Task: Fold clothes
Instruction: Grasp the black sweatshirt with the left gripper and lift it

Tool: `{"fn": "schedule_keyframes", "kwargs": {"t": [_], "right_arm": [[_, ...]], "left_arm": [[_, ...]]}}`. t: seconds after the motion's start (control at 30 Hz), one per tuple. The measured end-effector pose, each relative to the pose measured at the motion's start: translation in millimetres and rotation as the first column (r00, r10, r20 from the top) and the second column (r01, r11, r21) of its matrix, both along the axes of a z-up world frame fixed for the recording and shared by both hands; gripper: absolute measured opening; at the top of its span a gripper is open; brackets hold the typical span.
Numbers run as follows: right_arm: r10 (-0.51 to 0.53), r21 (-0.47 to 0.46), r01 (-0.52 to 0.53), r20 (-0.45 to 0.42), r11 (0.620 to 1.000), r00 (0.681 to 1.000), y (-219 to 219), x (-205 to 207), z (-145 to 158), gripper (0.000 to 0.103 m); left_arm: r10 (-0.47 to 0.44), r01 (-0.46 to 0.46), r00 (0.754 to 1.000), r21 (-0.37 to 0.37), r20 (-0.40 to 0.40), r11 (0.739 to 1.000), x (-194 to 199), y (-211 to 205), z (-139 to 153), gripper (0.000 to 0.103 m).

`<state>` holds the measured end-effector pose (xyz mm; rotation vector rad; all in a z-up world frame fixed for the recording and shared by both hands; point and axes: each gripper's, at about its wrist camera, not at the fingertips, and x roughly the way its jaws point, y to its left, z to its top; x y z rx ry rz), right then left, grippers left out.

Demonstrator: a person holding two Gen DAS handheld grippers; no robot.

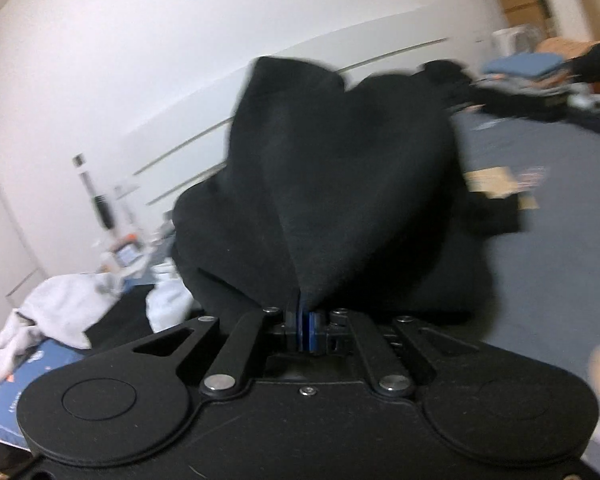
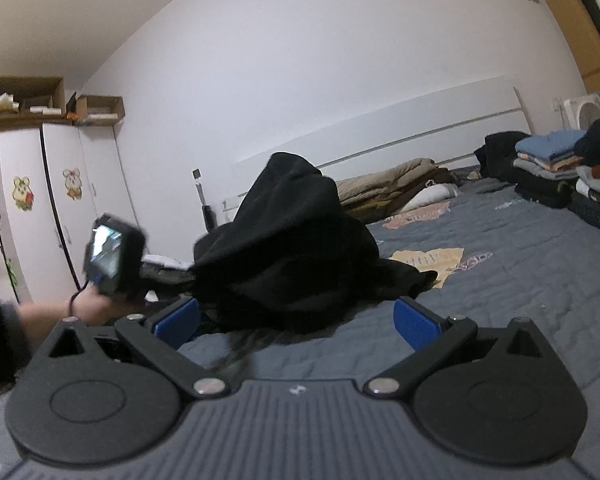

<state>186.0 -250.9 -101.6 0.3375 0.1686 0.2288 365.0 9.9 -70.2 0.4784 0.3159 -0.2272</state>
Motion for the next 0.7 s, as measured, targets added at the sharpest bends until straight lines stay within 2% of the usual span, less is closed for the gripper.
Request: {"fn": "schedule_keyframes", "kwargs": {"t": [0.1, 0.2, 0.3, 0.43, 0.47, 0.5, 0.6, 0.7], "right_arm": [[0.013, 0.024, -0.012, -0.022, 1.000, 1.000, -4, -16, 14, 0.103], [0.021, -0.030, -0.023, -0.042, 0.999, 0.999, -3, -38, 37, 0.103], [0.019, -0.095, -0.025, -0.066, 0.995, 0.998, -1, -60, 60, 0.103], [0.020, -0.117, -0.033, -0.107, 0.993, 0.994, 0, -96, 83, 0.103], [0.021, -0.119, -0.035, -0.116, 0.992, 0.993, 0, -105, 87, 0.103], [0.023, -0.120, -0.038, -0.126, 0.992, 0.992, 0, -115, 92, 0.103], [0.019, -0.145, -0.040, -0.144, 0.989, 0.989, 6, -148, 103, 0.103], [0.019, -0.144, -0.040, -0.143, 0.989, 0.990, 8, -180, 110, 0.103]], "left_arm": [[-0.053, 0.052, 0.998, -0.087, -0.018, 0.995, -50, 7, 10, 0.002], [-0.104, 0.095, 0.994, -0.183, -0.038, 0.978, -105, 7, 13, 0.002], [-0.160, 0.146, 0.986, -0.216, -0.052, 0.965, -168, 1, 18, 0.002], [-0.232, 0.197, 0.969, -0.300, -0.085, 0.934, -258, -5, 27, 0.002], [-0.243, 0.201, 0.965, -0.317, -0.099, 0.927, -263, -8, 29, 0.002], [-0.248, 0.199, 0.962, -0.327, -0.116, 0.924, -252, -11, 30, 0.002], [-0.269, 0.204, 0.954, -0.368, -0.135, 0.907, -297, -9, 22, 0.002], [-0.299, 0.234, 0.948, -0.394, -0.112, 0.889, -358, -12, 31, 0.002]]}}
